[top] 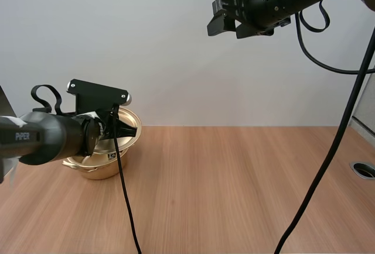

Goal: Open the pot, put the car inside, and close it

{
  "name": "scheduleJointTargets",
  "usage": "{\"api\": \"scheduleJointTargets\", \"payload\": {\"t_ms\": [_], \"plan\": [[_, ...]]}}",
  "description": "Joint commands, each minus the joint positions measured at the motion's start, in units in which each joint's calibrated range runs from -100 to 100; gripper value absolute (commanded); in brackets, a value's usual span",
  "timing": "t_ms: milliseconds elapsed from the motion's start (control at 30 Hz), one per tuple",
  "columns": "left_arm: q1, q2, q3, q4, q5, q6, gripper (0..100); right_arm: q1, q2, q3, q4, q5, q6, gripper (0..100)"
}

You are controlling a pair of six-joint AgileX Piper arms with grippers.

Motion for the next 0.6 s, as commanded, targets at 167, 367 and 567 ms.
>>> {"api": "scheduleJointTargets", "payload": {"t_ms": [167, 367, 567], "plan": [[-0.04, 5.4, -0.8, -0.1, -1.7, 0.0, 0, 0.0, 0.0, 0.1, 0.1, 0.0, 0.0, 100], [-0.04, 9.4, -1.7, -0.1, -2.6, 0.0, 0, 0.0, 0.0, 0.1, -0.7, 0.0, 0.0, 100], [-0.04, 9.5, -1.7, -0.6, -4.0, 0.0, 0, 0.0, 0.0, 0.1, -1.9, 0.0, 0.0, 100]]}}
